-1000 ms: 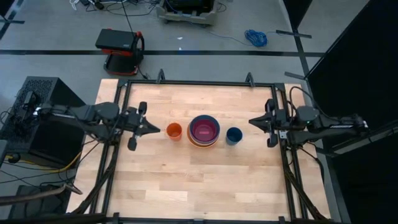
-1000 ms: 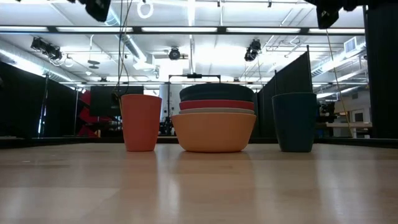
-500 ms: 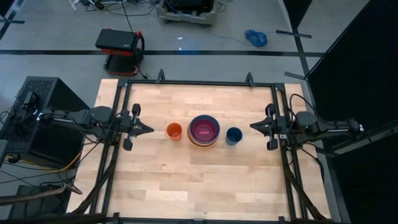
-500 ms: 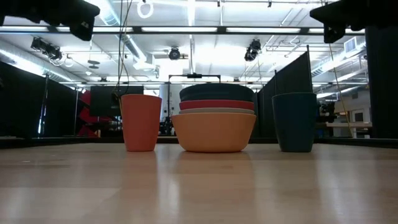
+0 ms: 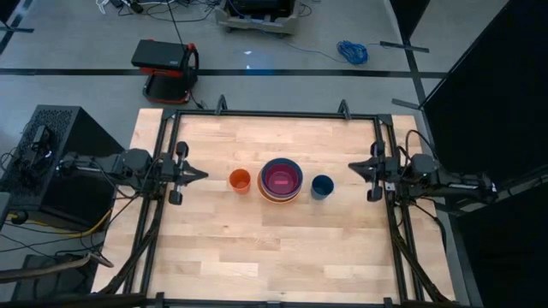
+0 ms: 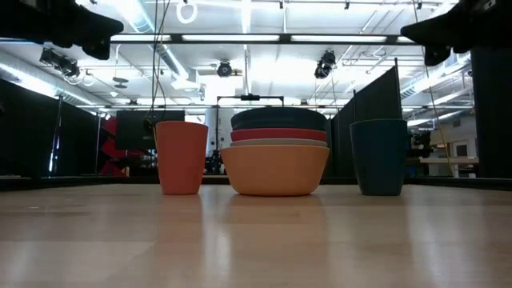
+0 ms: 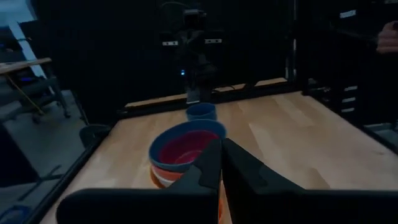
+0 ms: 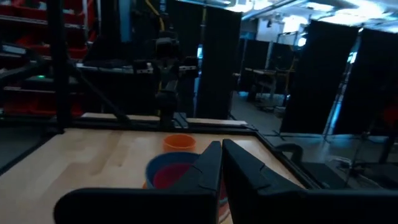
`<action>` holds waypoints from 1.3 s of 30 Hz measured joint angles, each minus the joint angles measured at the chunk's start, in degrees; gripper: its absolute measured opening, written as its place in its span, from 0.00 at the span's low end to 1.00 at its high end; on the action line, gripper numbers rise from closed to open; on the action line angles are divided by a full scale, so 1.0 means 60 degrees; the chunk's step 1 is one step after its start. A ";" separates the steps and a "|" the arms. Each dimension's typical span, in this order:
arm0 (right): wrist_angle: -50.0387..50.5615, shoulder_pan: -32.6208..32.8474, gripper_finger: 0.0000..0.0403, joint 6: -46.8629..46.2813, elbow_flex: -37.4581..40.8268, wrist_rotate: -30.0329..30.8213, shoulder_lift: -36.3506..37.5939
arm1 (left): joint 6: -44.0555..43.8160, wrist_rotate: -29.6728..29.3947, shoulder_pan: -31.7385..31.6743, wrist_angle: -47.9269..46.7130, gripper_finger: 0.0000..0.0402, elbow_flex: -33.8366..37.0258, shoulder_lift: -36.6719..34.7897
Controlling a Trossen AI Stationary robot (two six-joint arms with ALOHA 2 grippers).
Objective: Nest bowls inside each other
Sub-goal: Return to Home Position
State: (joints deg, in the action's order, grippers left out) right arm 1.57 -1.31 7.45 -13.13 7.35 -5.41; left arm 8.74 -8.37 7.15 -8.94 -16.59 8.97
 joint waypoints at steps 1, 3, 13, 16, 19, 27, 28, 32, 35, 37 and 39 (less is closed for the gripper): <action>-0.0003 -0.0076 0.00 0.0010 0.0051 0.0000 0.0092 | 0.0057 -0.0068 -0.0001 0.0013 0.00 0.0072 -0.0091; -0.0008 -0.0228 0.00 0.0027 0.0151 -0.0005 0.0277 | 0.0173 -0.0203 -0.0002 0.0045 0.00 0.0218 -0.0273; -0.0249 -0.0566 0.00 -0.0186 0.0486 -0.0587 0.0524 | 0.0441 -0.0247 -0.0189 0.1360 0.00 0.1581 -0.1421; -0.0276 -0.0570 0.00 -0.0214 0.0594 -0.0592 0.0524 | 0.0403 -0.0247 -0.0322 0.1513 0.00 0.1766 -0.1503; -0.0524 -0.0571 0.00 -0.0268 0.0842 -0.0606 0.0526 | 0.0320 -0.0127 -0.0366 0.1749 0.00 0.1941 -0.1497; -0.1254 -0.0573 0.00 -0.0496 0.1557 -0.0638 0.0519 | -0.0031 0.0205 -0.0414 0.2273 0.00 0.2363 -0.1497; -0.1345 -0.0573 0.00 -0.0525 0.1646 -0.0642 0.0518 | -0.0075 0.0246 -0.0420 0.2338 0.00 0.2416 -0.1497; -0.1710 -0.0574 0.00 -0.0639 0.2003 -0.0658 0.0514 | -0.0250 0.0413 -0.0444 0.2600 0.00 0.2627 -0.1497; -0.1791 -0.0574 0.00 -0.0707 0.2092 -0.0662 0.0501 | -0.0432 0.0507 -0.0450 0.2539 0.00 0.2679 -0.1497; -0.1780 -0.0574 0.00 -0.0704 0.2092 -0.0689 0.0505 | -0.0554 0.0515 -0.0450 0.2407 0.00 0.2682 -0.1497; -0.1808 -0.0574 0.00 -0.0700 0.2092 -0.0698 0.0513 | -0.0737 0.0515 -0.0450 0.2313 0.00 0.2682 -0.1497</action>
State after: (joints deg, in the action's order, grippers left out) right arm -9.28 -4.75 3.25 -0.58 3.16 -2.33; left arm 4.32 -5.28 4.45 4.94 -0.49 -0.01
